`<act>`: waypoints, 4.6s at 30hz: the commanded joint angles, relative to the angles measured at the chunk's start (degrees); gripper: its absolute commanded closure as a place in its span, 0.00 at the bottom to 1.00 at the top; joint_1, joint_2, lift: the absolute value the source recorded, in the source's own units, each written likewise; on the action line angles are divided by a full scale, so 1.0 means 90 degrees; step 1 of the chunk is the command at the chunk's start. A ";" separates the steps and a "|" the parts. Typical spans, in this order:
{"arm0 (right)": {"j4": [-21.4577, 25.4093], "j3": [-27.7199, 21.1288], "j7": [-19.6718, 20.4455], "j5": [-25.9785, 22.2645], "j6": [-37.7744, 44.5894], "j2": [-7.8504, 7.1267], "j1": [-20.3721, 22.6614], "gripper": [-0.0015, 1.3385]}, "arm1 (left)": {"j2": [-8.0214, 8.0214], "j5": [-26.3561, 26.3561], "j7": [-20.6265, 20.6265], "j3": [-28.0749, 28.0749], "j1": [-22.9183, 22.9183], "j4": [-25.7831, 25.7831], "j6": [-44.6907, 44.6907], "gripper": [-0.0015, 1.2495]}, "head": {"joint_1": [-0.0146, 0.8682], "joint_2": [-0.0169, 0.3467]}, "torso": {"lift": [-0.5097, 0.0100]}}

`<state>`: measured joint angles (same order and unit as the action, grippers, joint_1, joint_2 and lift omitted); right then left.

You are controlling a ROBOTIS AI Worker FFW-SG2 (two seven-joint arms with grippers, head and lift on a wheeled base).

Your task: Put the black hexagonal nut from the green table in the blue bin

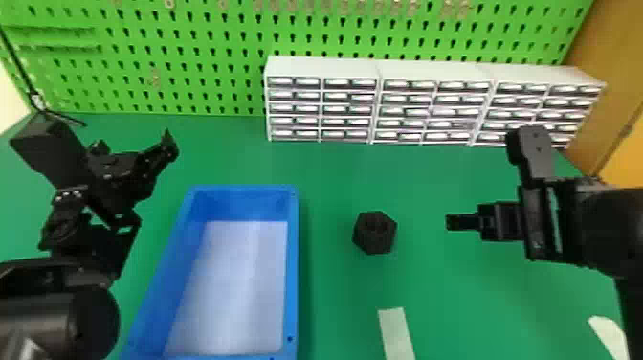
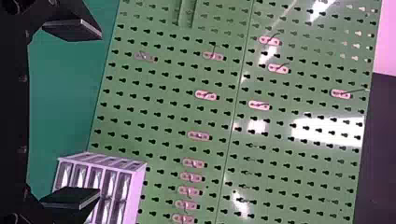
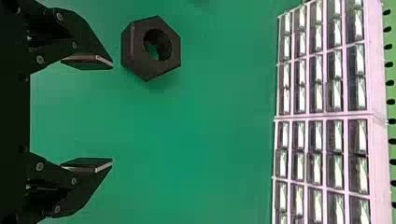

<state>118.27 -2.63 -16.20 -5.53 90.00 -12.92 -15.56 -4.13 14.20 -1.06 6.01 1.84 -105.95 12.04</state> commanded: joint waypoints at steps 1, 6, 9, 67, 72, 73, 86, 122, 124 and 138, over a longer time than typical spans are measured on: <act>-0.0065 0.0087 -0.0006 -0.0040 0.0009 0.0000 -0.0039 0.39 | 0.0000 -0.0006 0.0001 -0.0004 0.0001 0.0004 0.0000 0.09 | 0.80 0.07 | 0.79; -0.0143 0.0126 0.0004 -0.0127 0.0009 0.0009 -0.0058 0.39 | 0.0000 -0.0006 0.0001 -0.0014 0.0001 0.0004 0.0000 0.09 | 0.80 0.07 | 0.79; -0.0182 0.0185 -0.0006 -0.0157 0.0009 0.0019 -0.0088 0.39 | 0.0000 -0.0006 -0.0009 -0.0014 0.0001 0.0004 0.0000 0.09 | 0.80 0.07 | 0.79; -0.0318 0.0234 -0.0006 -0.0381 0.0009 -0.0039 -0.0156 0.39 | 0.0000 -0.0006 0.0001 -0.0033 0.0030 0.0014 0.0000 0.09 | 0.80 0.07 | 0.79; -0.0338 0.0234 -0.0006 -0.0381 0.0009 -0.0049 -0.0176 0.39 | 0.0000 -0.0006 0.0001 -0.0033 0.0020 0.0014 0.0000 0.09 | 0.80 0.07 | 0.79; -0.0348 0.0244 -0.0006 -0.0381 0.0009 -0.0059 -0.0176 0.39 | 0.0000 -0.0006 0.0001 -0.0023 0.0020 0.0014 0.0000 0.09 | 0.80 0.07 | 0.79; -0.1031 0.0371 -0.0006 -0.0401 -0.0117 -0.0205 -0.0469 0.39 | 0.0000 -0.0006 -0.0009 -0.0033 0.0020 0.0024 0.0000 0.09 | 0.80 0.07 | 0.79; -0.3971 0.1347 -0.2731 0.2314 -0.2021 0.0205 -0.1719 0.39 | 0.0000 -0.0016 0.0001 -0.0053 0.0040 0.0043 0.0010 0.09 | 0.80 0.07 | 0.79; -0.4020 0.1279 -0.2731 0.2324 -0.2090 0.0224 -0.1728 0.39 | 0.0000 -0.0016 0.0001 -0.0062 0.0040 0.0043 0.0000 0.09 | 0.80 0.07 | 0.79; -0.4752 0.1201 -0.2731 0.2285 -0.2842 0.0371 -0.1933 0.39 | 0.0000 -0.0016 0.0001 -0.0043 0.0040 0.0043 0.0000 0.09 | 0.80 0.07 | 0.79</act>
<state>77.76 7.83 -40.75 15.57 66.49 -9.90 -32.22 -4.13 14.06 -1.06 5.60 2.15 -105.55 12.06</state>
